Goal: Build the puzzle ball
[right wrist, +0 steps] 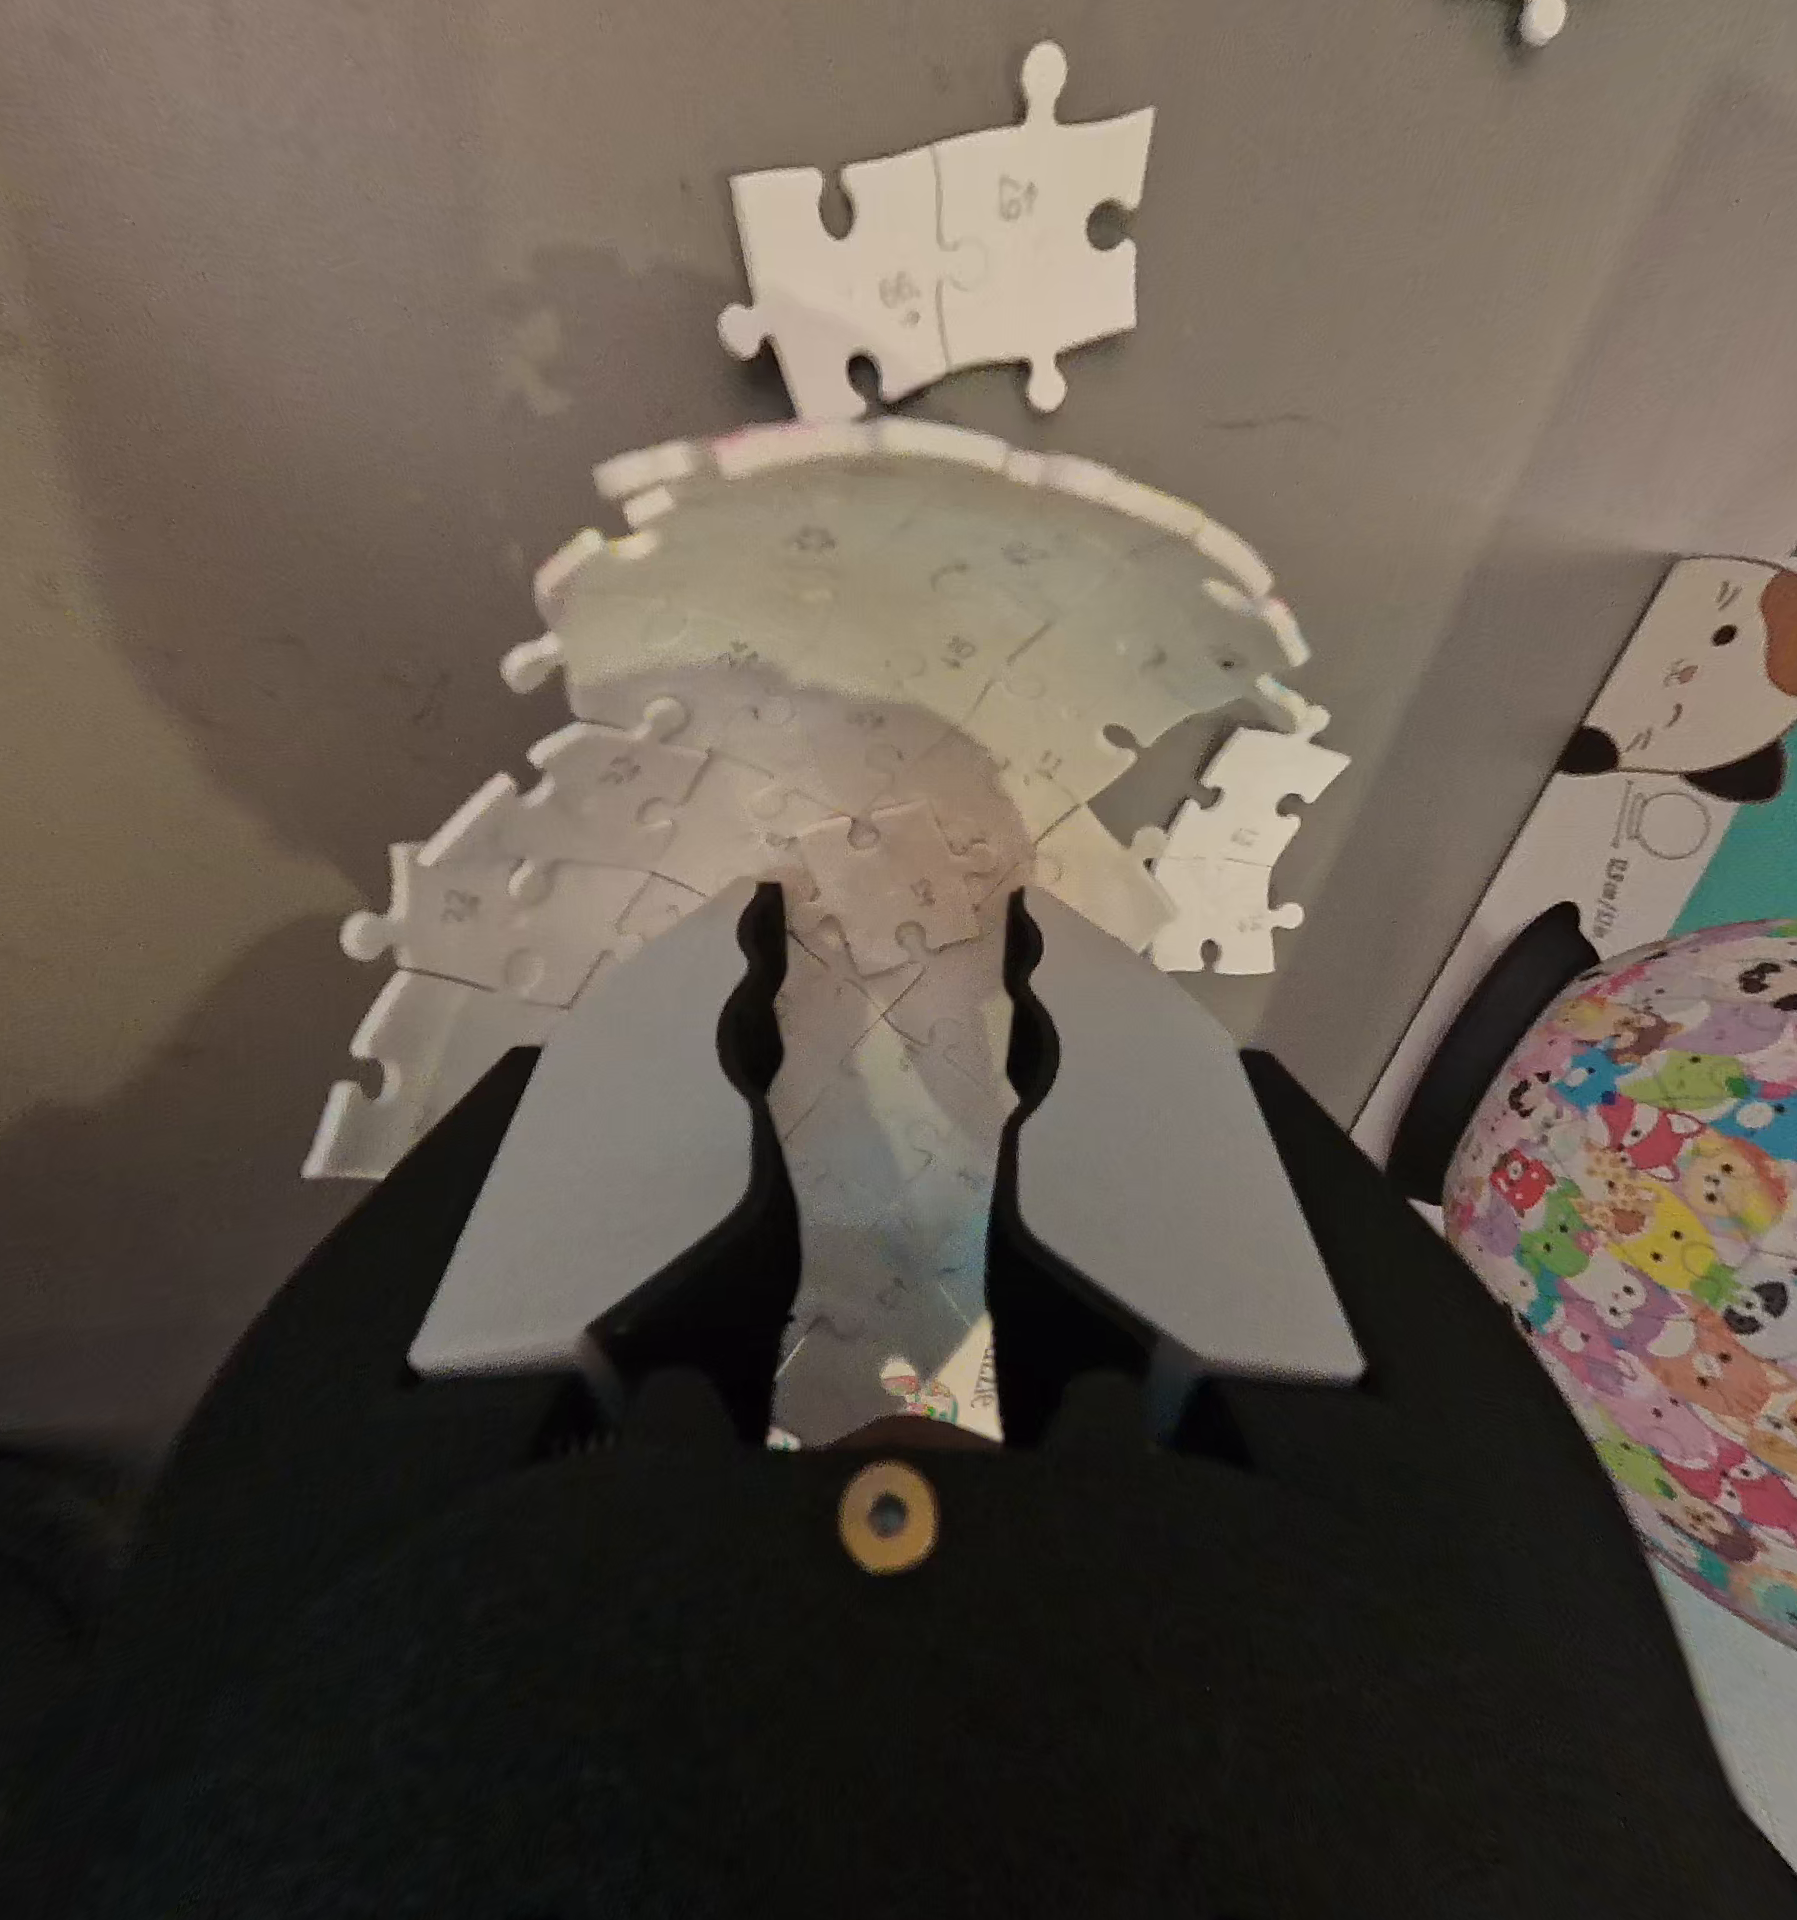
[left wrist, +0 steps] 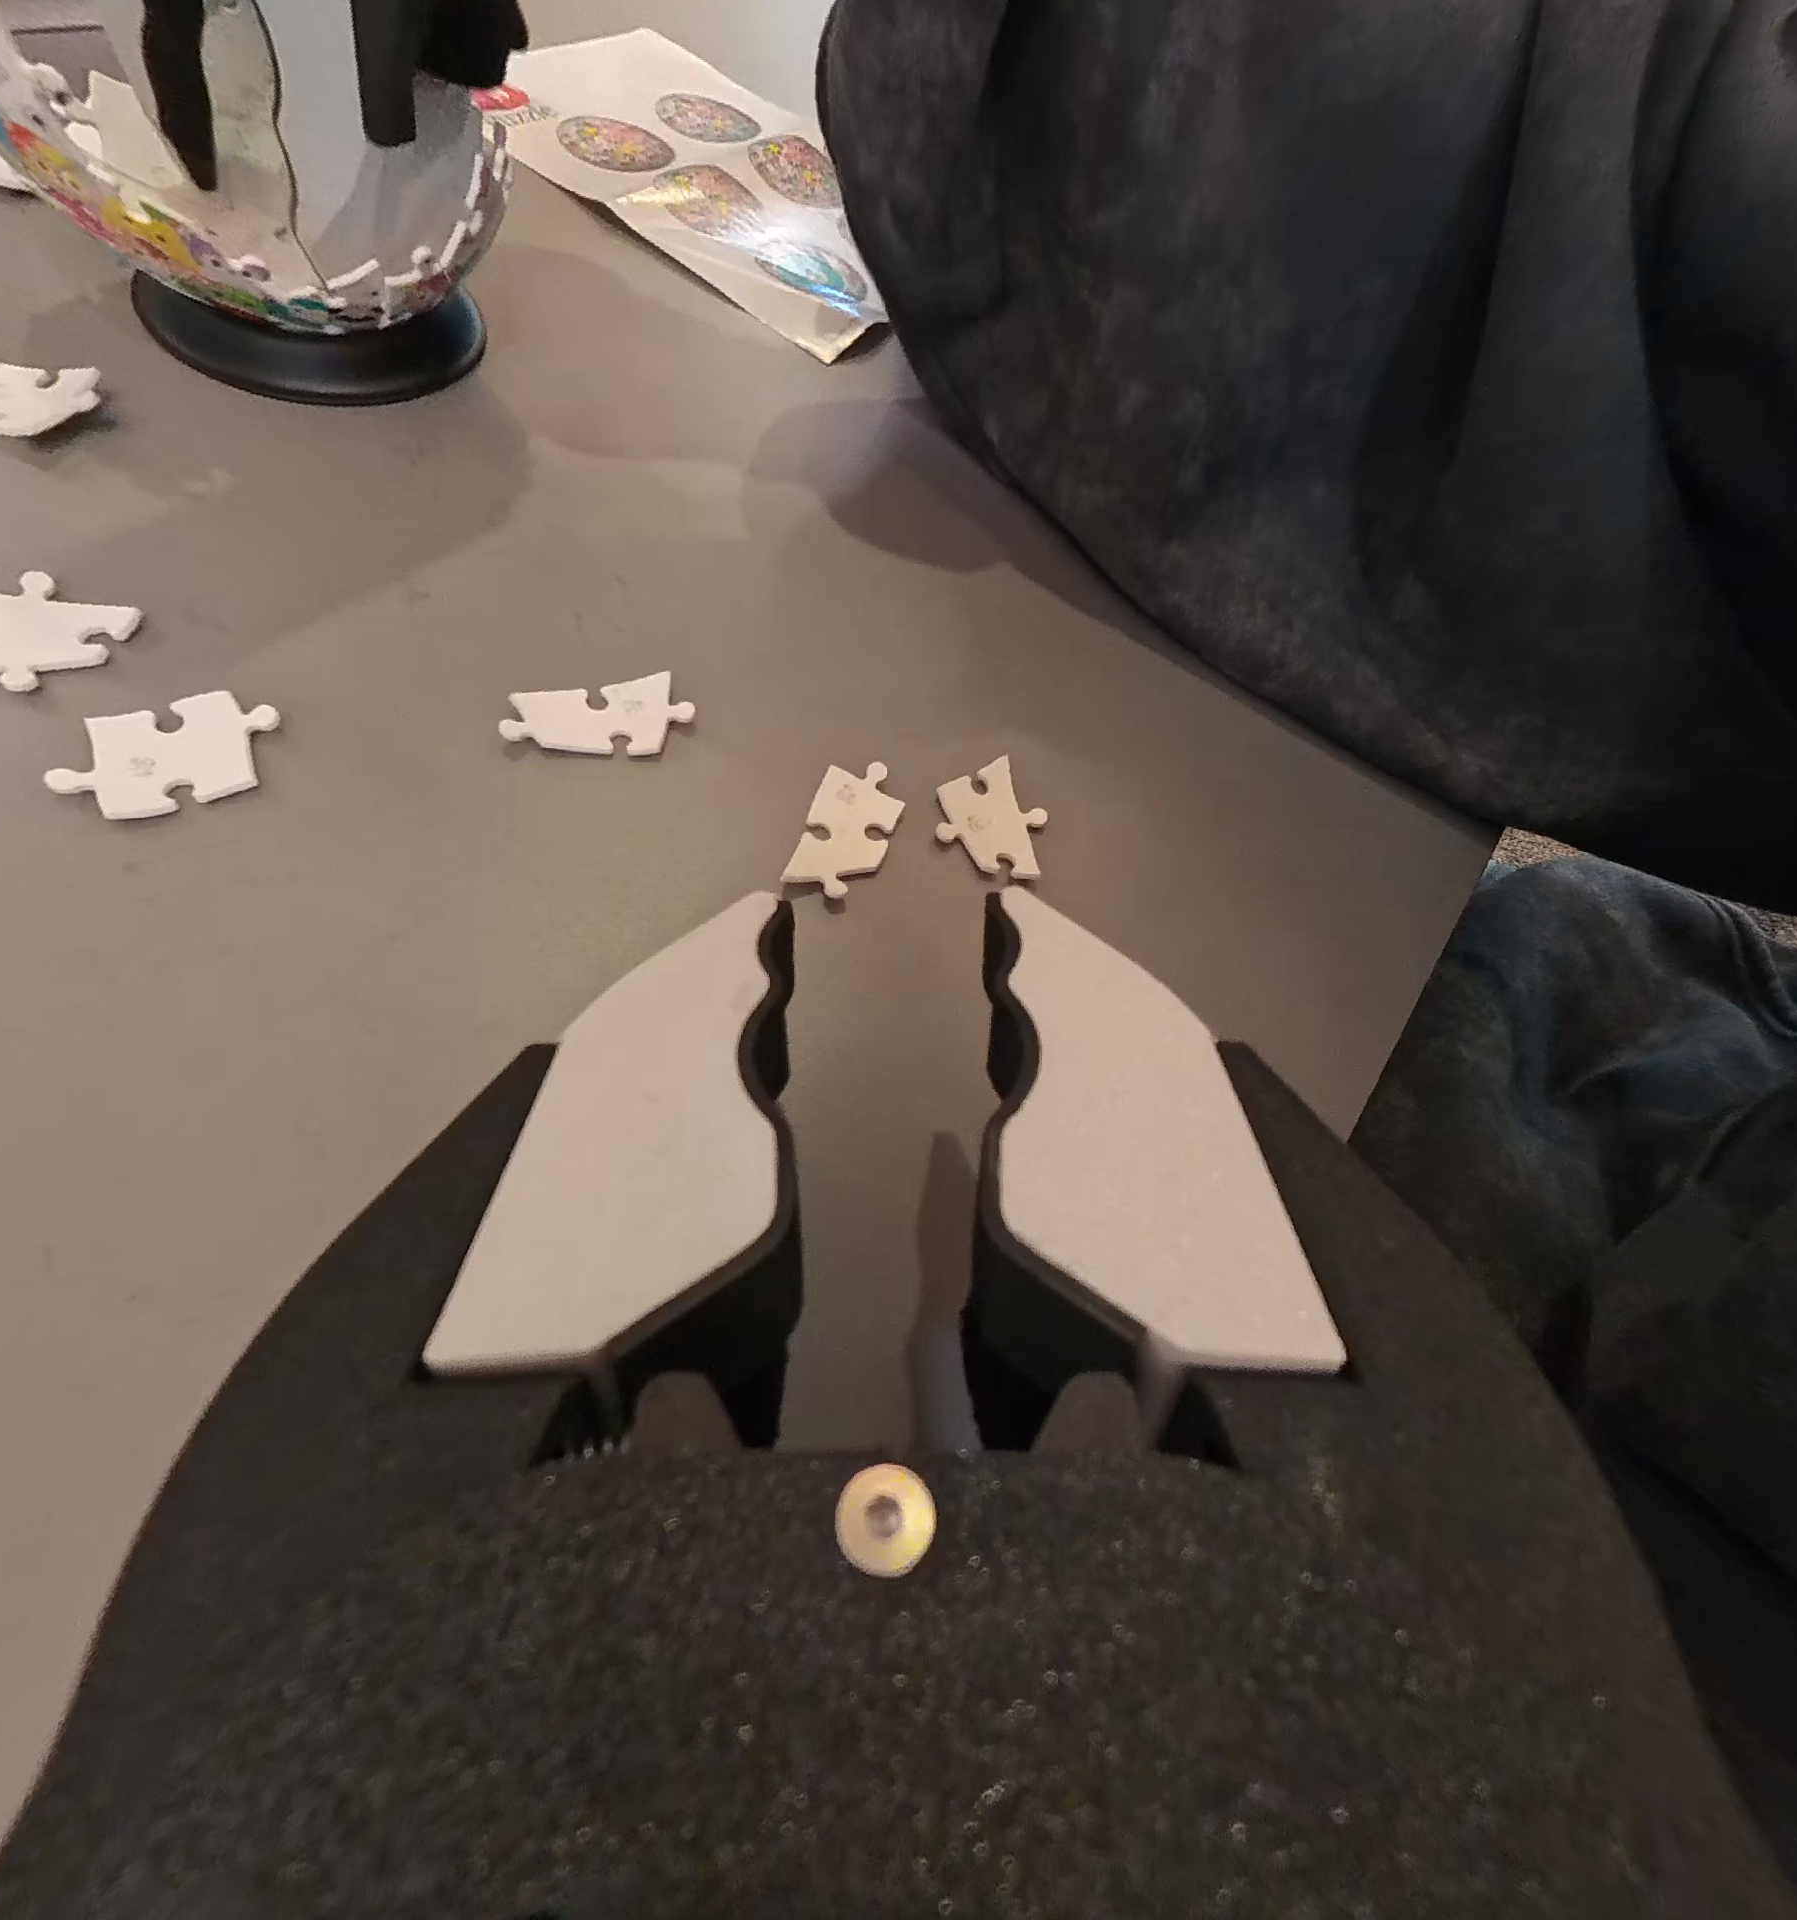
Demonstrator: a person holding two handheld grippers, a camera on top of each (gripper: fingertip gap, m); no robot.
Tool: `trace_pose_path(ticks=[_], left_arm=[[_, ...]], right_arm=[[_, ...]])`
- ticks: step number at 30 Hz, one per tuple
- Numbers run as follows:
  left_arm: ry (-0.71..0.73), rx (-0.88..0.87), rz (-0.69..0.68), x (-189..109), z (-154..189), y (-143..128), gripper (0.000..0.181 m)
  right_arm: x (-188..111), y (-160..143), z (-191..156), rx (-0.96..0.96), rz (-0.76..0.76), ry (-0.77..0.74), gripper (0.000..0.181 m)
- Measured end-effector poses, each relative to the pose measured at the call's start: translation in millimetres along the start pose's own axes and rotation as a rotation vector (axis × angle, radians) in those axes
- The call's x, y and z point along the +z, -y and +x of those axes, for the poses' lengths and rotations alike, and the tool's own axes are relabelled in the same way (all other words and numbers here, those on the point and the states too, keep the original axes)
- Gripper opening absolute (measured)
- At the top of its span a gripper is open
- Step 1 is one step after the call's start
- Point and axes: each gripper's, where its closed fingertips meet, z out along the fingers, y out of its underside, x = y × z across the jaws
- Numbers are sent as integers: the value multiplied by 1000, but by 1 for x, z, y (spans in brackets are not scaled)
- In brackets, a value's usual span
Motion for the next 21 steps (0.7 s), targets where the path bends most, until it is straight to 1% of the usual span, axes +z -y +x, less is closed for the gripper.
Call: trace_pose_path(ticks=[4,10,14,15,18,21], left_arm=[[-6,-5,2,0,1,0,34],[-22,-21,12,-1,2,2,34],[-22,-21,13,-1,2,2,34],[-23,-22,12,-1,2,2,34],[-27,-21,11,-1,3,2,34],[-31,-19,7,0,4,1,35]], right_arm=[[0,3,-2,44,30,51,48],[-1,6,-4,110,75,131,47],[1,2,-5,64,38,103,40],[1,2,-7,58,32,104,36],[1,1,-4,37,10,63,34],[2,2,-7,33,6,79,27]])
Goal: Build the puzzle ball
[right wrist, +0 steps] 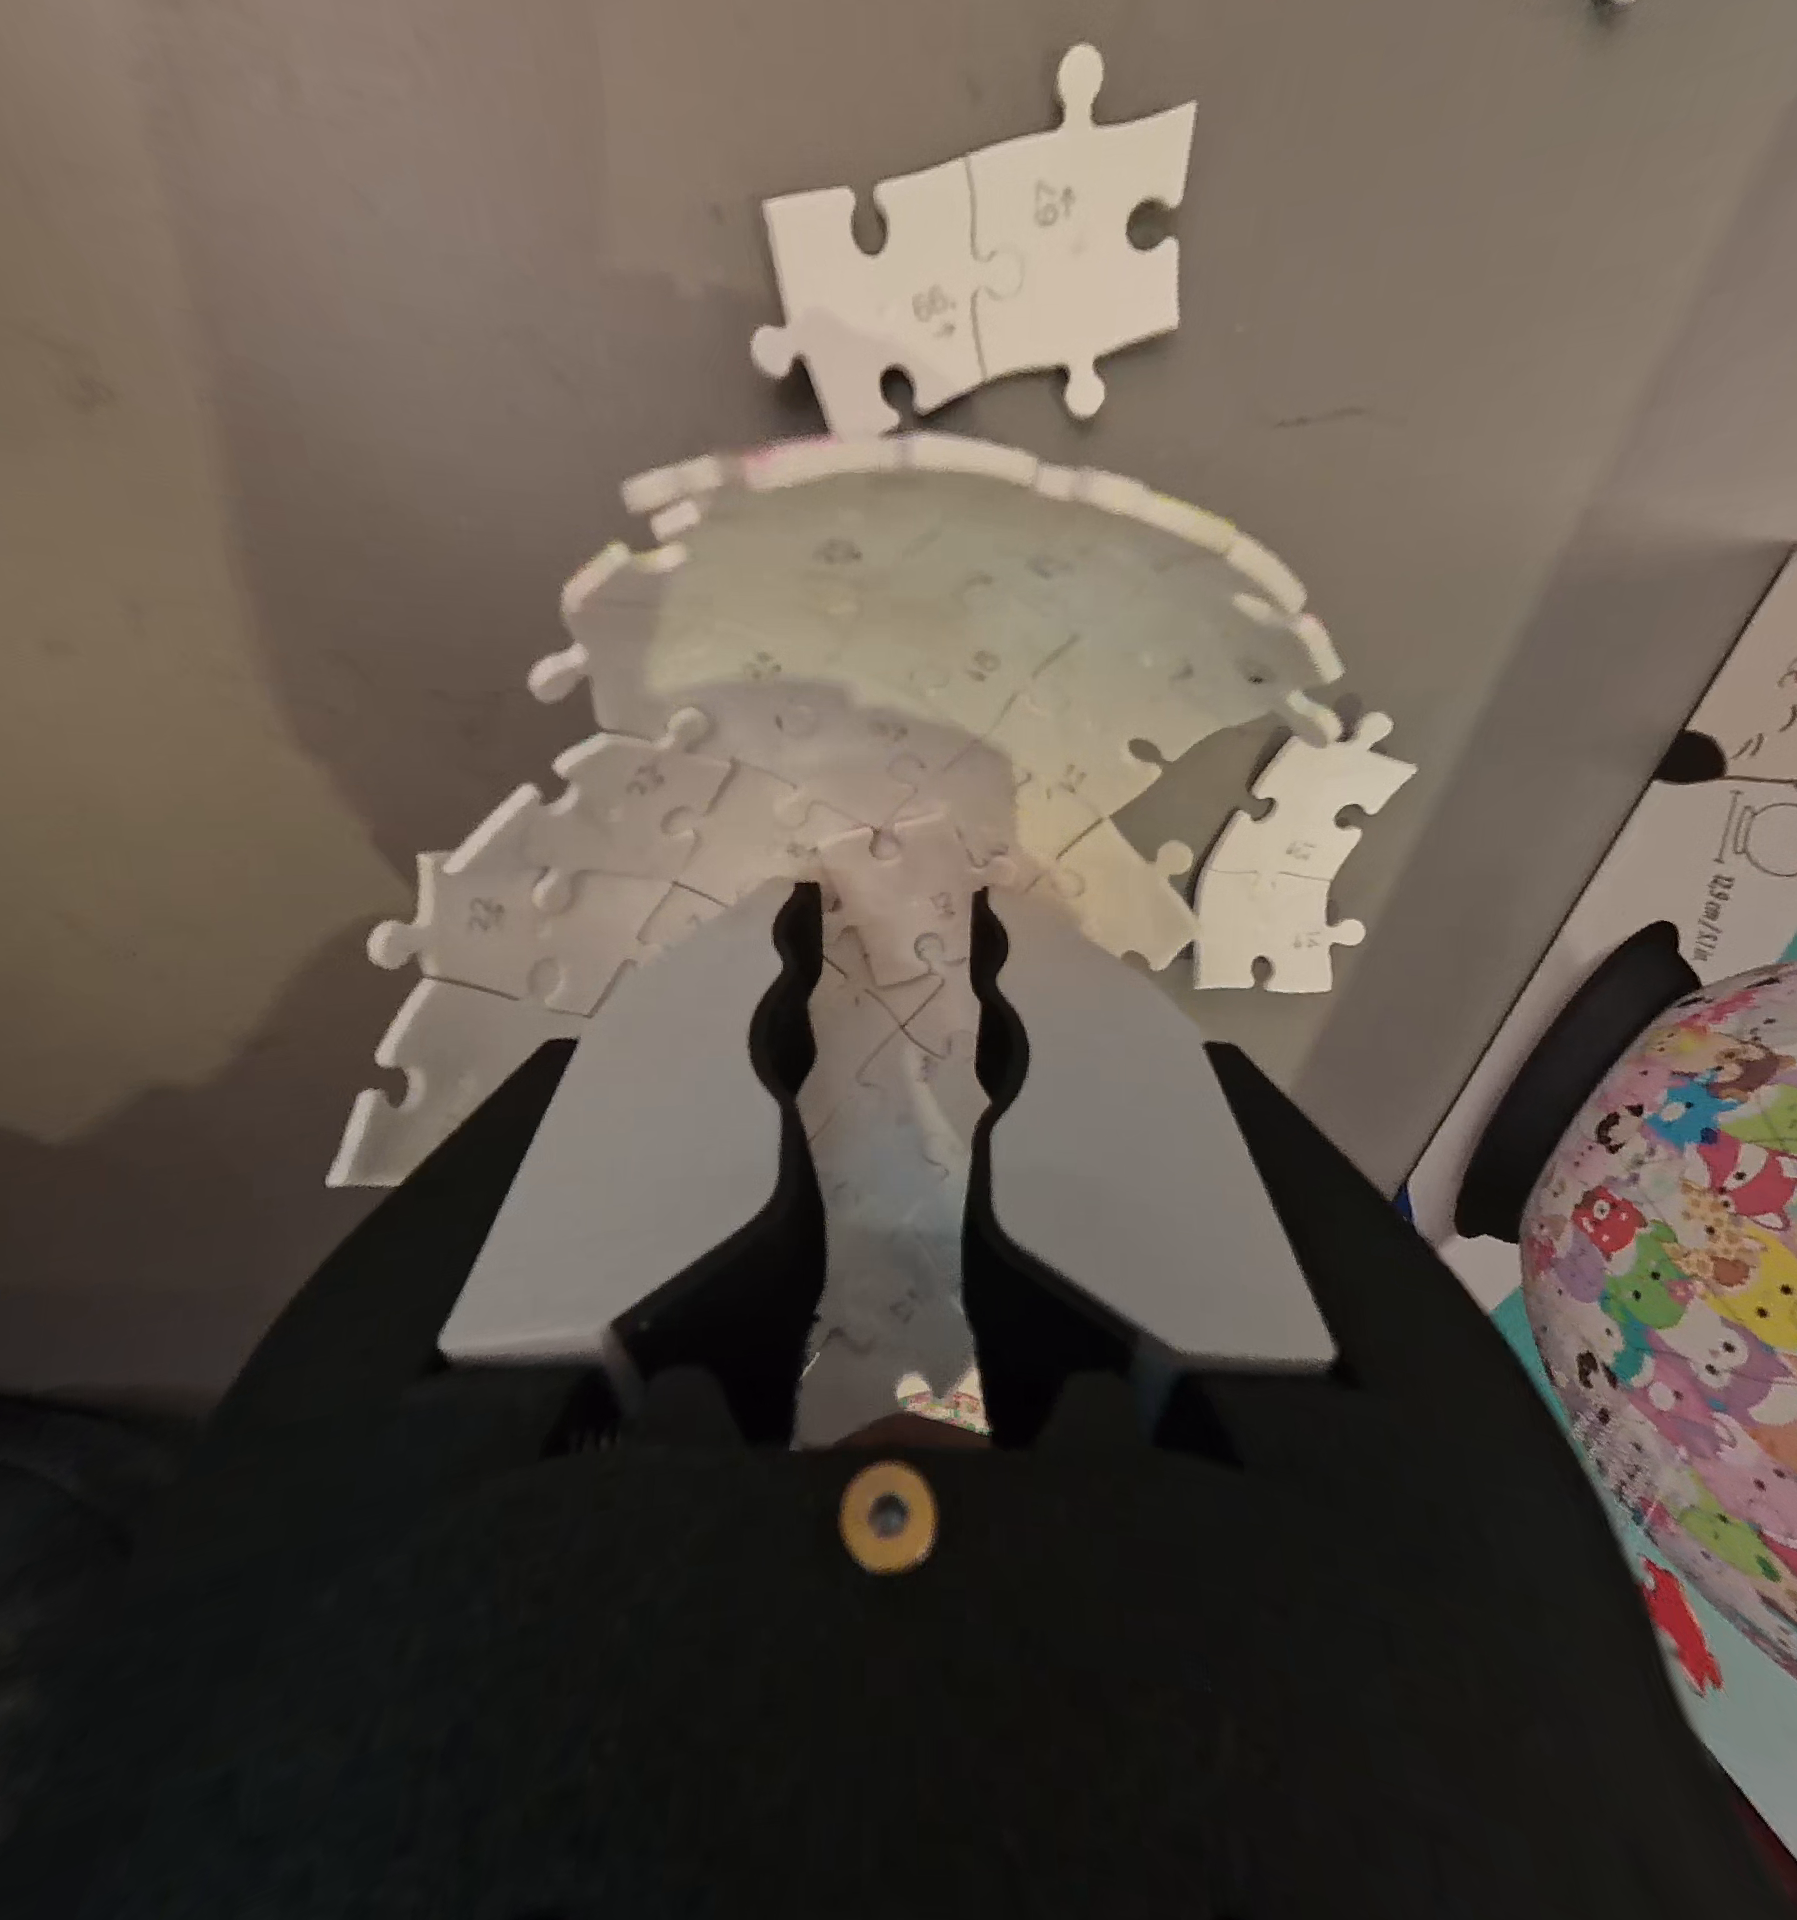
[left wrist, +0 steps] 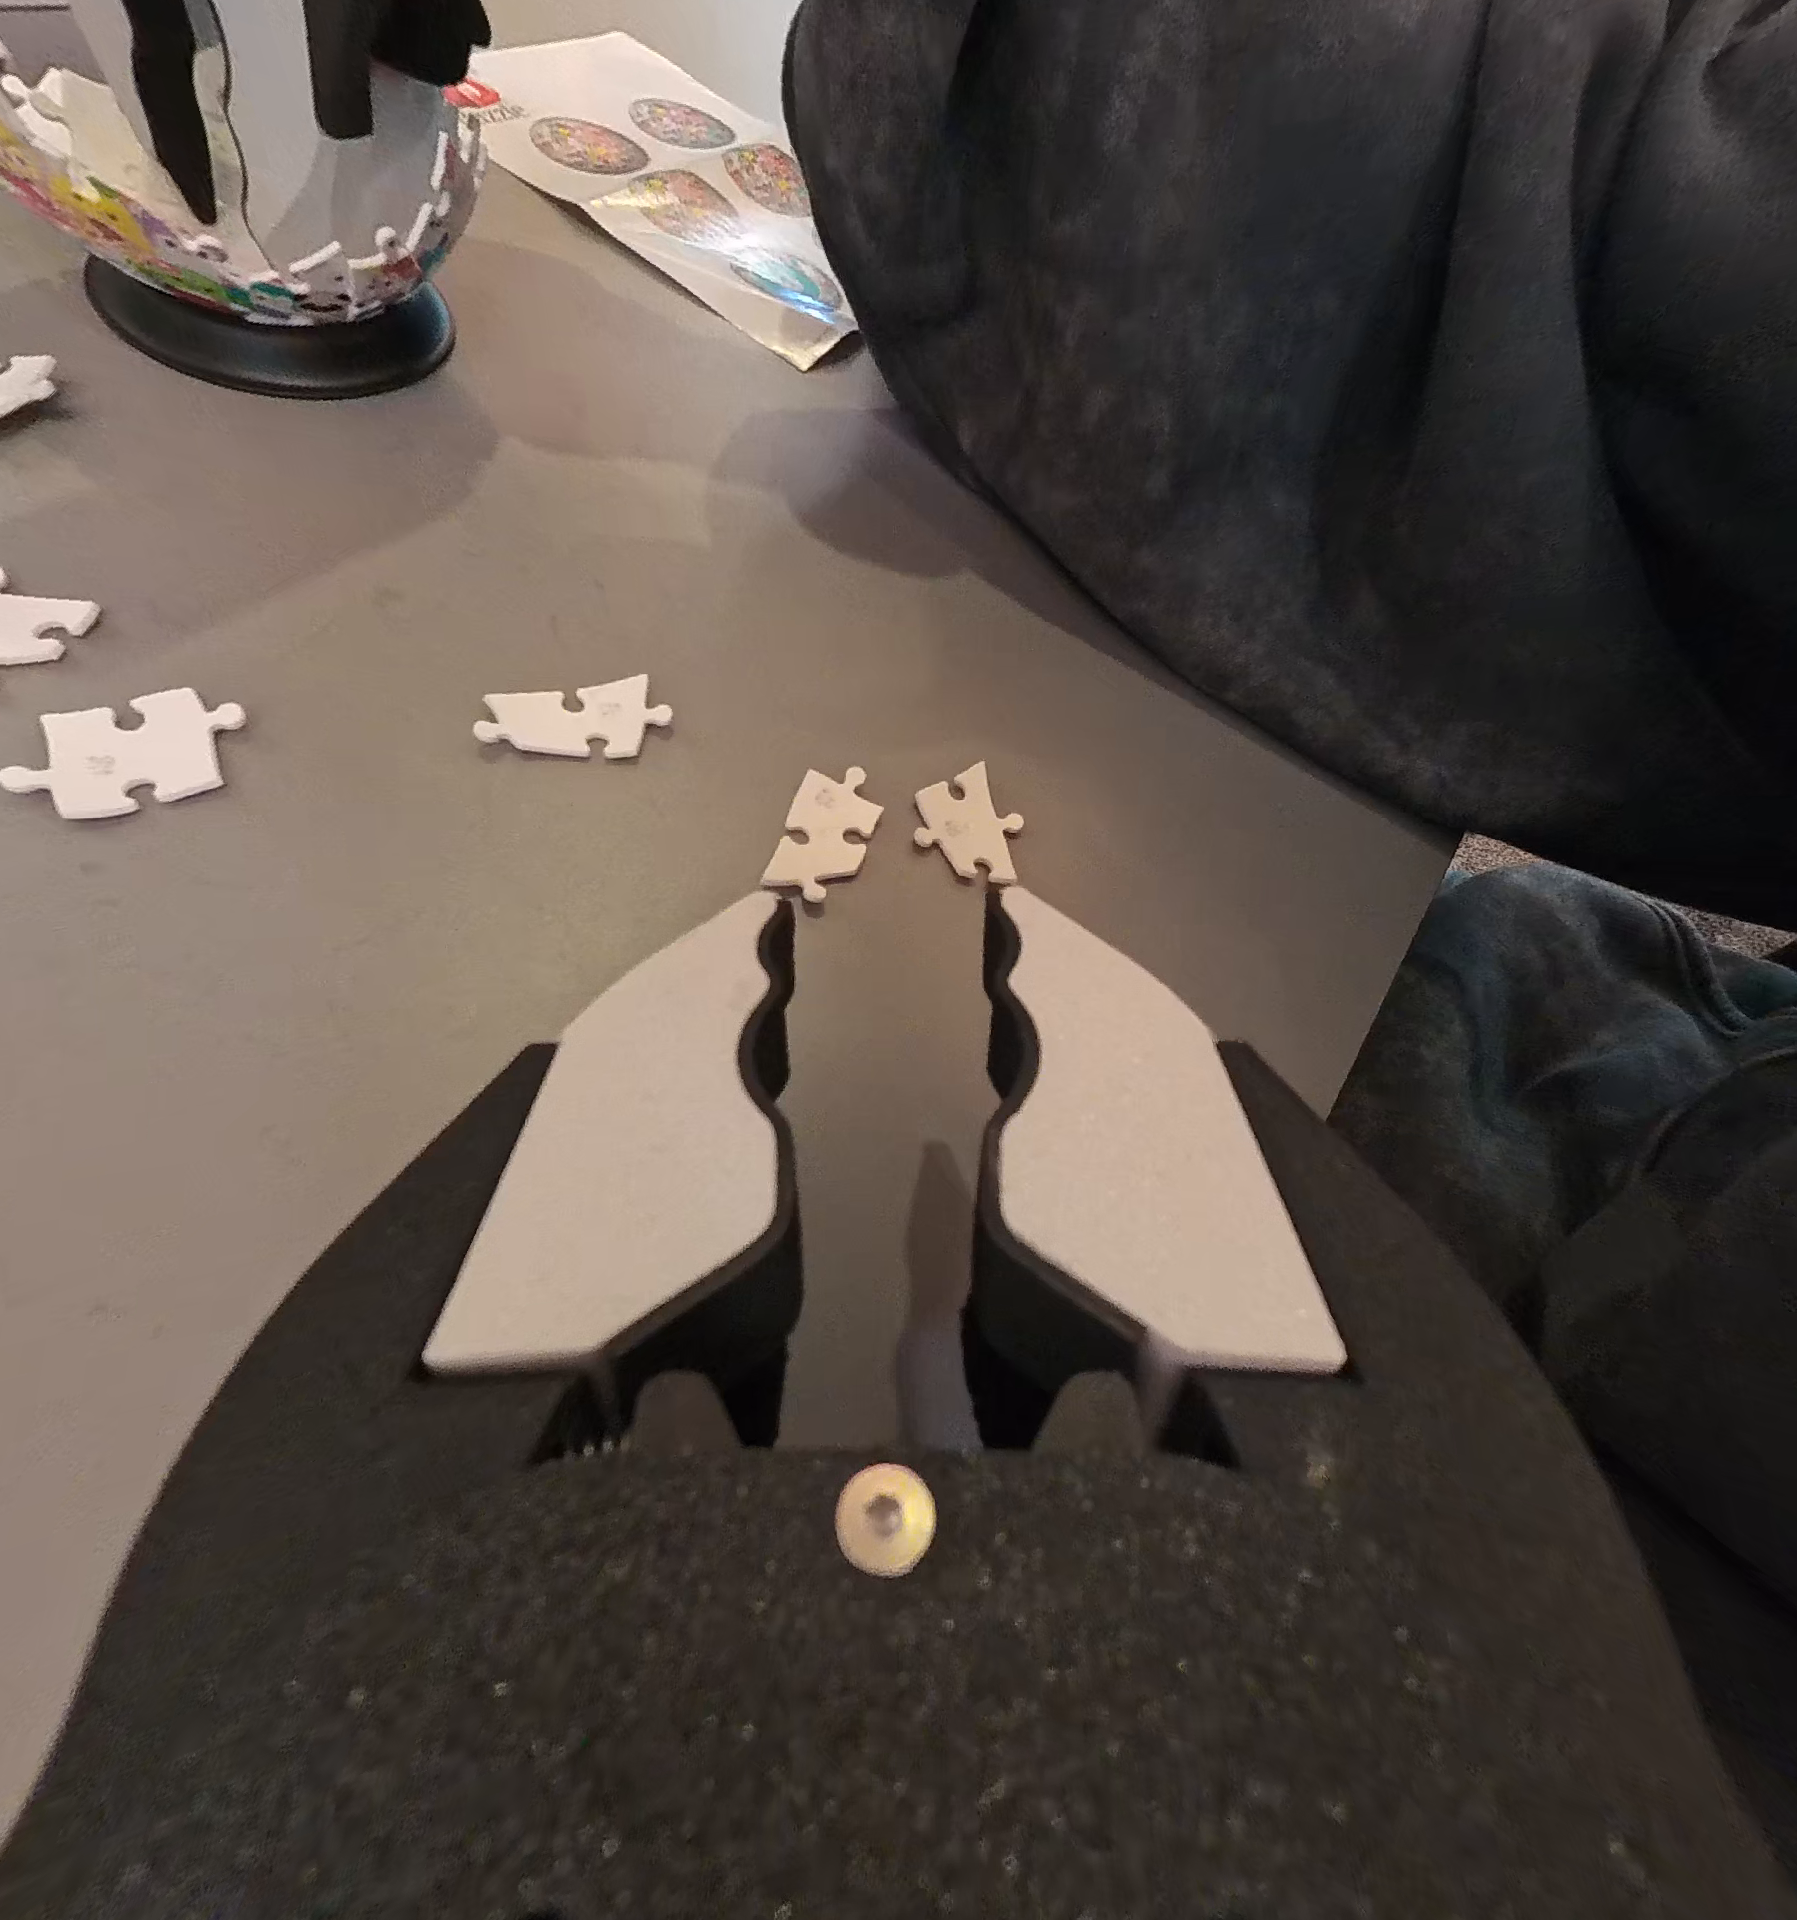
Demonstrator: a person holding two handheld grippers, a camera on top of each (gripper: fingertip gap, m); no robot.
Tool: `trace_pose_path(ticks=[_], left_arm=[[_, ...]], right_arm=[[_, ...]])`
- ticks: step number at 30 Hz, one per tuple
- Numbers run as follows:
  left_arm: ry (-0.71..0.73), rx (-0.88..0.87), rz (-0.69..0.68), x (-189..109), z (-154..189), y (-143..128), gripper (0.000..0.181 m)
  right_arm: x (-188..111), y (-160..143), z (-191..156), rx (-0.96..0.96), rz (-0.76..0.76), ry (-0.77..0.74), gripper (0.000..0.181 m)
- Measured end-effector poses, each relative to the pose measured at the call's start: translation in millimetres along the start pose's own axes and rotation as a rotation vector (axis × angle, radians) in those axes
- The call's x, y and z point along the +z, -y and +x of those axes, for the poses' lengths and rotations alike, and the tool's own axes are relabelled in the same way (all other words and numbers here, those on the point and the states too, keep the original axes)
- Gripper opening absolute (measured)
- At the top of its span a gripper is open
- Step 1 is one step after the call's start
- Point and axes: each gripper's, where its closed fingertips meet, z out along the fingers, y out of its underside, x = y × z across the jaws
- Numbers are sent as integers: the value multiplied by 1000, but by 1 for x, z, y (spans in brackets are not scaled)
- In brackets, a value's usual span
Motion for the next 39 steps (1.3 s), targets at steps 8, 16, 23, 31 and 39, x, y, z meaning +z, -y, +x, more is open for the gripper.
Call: trace_pose_path(ticks=[8,16,23,31,39], left_arm=[[-3,-1,-5,0,0,-1,34],[-12,3,-10,1,2,-2,34],[-24,-5,-7,0,4,-1,34],[-24,-10,0,-1,3,0,34],[14,-26,36,-3,-7,8,34]], right_arm=[[0,0,0,7,14,7,29],[0,-1,0,56,8,45,33],[0,-2,-3,88,5,94,29],[0,-3,-7,65,-38,156,28],[-8,-4,-3,77,29,89,28]])
